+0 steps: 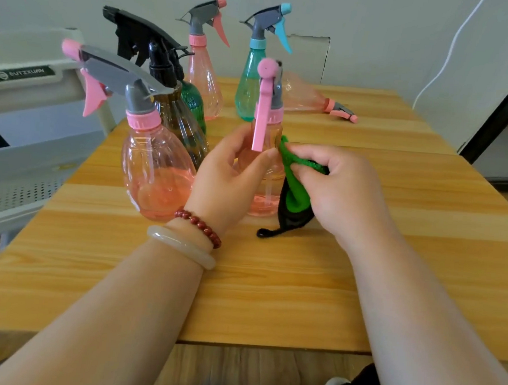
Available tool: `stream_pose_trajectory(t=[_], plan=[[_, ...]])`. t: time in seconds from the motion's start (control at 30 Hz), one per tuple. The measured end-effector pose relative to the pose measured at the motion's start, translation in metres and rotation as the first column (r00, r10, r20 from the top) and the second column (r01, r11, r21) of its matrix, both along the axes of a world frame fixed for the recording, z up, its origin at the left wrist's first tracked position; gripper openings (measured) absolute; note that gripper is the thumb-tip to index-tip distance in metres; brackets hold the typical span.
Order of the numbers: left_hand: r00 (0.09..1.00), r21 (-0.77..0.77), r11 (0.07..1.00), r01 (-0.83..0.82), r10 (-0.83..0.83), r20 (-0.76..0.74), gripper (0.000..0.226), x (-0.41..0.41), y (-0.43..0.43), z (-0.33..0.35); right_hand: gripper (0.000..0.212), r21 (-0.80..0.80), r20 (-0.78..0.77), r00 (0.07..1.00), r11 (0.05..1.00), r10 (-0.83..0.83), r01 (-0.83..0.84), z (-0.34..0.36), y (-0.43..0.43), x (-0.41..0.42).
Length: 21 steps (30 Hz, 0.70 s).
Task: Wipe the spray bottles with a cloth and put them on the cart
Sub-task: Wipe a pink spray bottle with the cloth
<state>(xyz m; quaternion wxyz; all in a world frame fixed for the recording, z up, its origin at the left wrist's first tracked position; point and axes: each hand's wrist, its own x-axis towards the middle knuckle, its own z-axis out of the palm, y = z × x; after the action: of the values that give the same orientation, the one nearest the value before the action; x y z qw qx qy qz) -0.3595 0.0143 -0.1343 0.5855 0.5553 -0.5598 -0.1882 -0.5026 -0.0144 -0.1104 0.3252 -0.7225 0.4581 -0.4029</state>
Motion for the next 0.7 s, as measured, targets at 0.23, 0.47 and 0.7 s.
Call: stream_pose_trajectory(t=[0.23,0.47,0.7], plan=[[0.999,-0.008,1.000,-0.002,0.002,0.039,0.024,-0.004,0.000,-0.002,0.031,-0.006,0.080,0.996,1.000,-0.025,0.025,-0.001,0.003,0.007],[0.998,-0.020,0.999,0.033,-0.034,-0.054,0.043,-0.006,-0.003,-0.007,0.030,-0.055,0.253,0.967,0.998,-0.017,0.032,0.002,-0.003,0.000],[0.997,0.014,0.998,-0.068,0.068,-0.046,0.022,-0.003,-0.006,-0.009,0.025,0.033,-0.042,0.999,0.999,-0.023,0.024,-0.009,-0.003,-0.003]])
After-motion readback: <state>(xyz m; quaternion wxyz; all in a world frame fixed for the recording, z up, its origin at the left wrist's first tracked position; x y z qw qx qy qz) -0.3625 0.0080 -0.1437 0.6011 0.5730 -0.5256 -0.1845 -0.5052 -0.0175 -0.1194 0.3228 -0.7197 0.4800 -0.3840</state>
